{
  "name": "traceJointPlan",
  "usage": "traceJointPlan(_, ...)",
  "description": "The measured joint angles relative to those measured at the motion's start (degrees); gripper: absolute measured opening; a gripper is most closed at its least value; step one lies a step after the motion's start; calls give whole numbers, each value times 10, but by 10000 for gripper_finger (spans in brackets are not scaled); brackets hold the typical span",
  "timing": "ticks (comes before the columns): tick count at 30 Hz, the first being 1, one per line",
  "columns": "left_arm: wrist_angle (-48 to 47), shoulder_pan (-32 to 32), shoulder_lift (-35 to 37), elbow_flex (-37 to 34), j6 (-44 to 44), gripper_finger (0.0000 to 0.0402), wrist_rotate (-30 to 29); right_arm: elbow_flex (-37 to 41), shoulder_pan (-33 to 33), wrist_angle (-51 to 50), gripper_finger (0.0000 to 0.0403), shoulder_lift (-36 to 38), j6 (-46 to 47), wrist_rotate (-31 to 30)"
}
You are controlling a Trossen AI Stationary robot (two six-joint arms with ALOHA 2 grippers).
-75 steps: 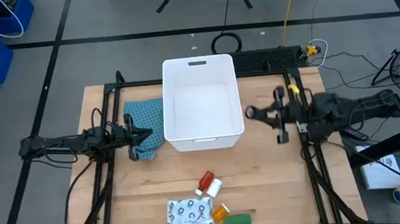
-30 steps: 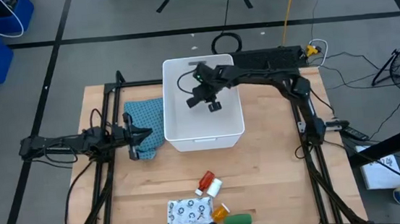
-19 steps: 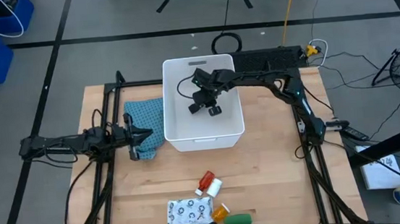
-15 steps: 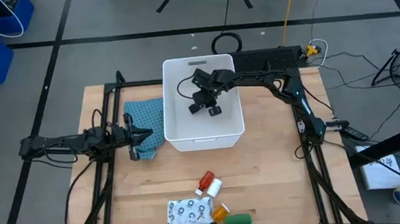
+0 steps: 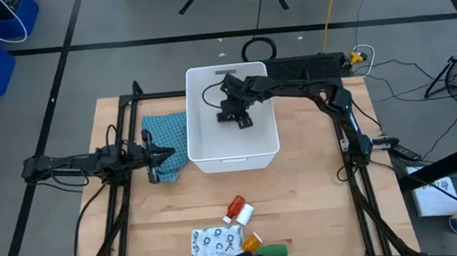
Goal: Pick & place medical supplies in basket/bin
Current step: Put the black bandage into the white container, then put the white mailer bag into the white container
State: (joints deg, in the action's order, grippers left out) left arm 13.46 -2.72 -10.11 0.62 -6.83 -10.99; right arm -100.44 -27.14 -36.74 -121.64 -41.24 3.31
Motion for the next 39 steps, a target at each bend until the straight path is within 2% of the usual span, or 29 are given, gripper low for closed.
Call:
traceJointPlan(3, -8, 0, 0, 0, 0, 37, 0, 0, 0, -4, 259, 24, 12, -11)
traceJointPlan(6, -15, 0, 0, 0, 0, 37, 0, 0, 3, -13, 269, 57, 24, -51)
traceJointPlan(9, -16, 0, 0, 0, 0, 37, 0, 0, 4, -20, 266, 115, 33, -62)
traceJointPlan(11, -16, 0, 0, 0, 0, 37, 0, 0, 3, -26, 253, 166, 51, -40)
traceJointPlan(15, -18, 0, 0, 0, 13, 37, 0, 0, 5, -39, 196, 265, 117, 40)
traceJointPlan(18, -25, 0, 0, 0, 52, 37, 12, 0, 16, -61, 131, 338, 152, 76)
traceJointPlan(22, -28, 0, 0, 0, 59, 37, 18, 24, 51, -73, 28, 425, 174, 105)
traceJointPlan(24, -28, 0, 0, 0, 67, 37, 10, 55, 82, -73, 10, 469, 183, 103)
traceJointPlan(28, -31, 0, 0, 0, 72, 37, -5, 149, 159, -33, 8, 561, 222, 103)
traceJointPlan(31, -31, 0, 0, 0, 72, 37, -9, 257, 218, 38, 2, 637, 240, 102)
traceJointPlan(36, -31, 0, 0, 0, 74, 37, -11, 496, 289, 242, 1, 770, 284, 97)
traceJointPlan(39, -30, 0, 0, 0, 86, 37, -11, 627, 306, 358, 1, 835, 304, 51)
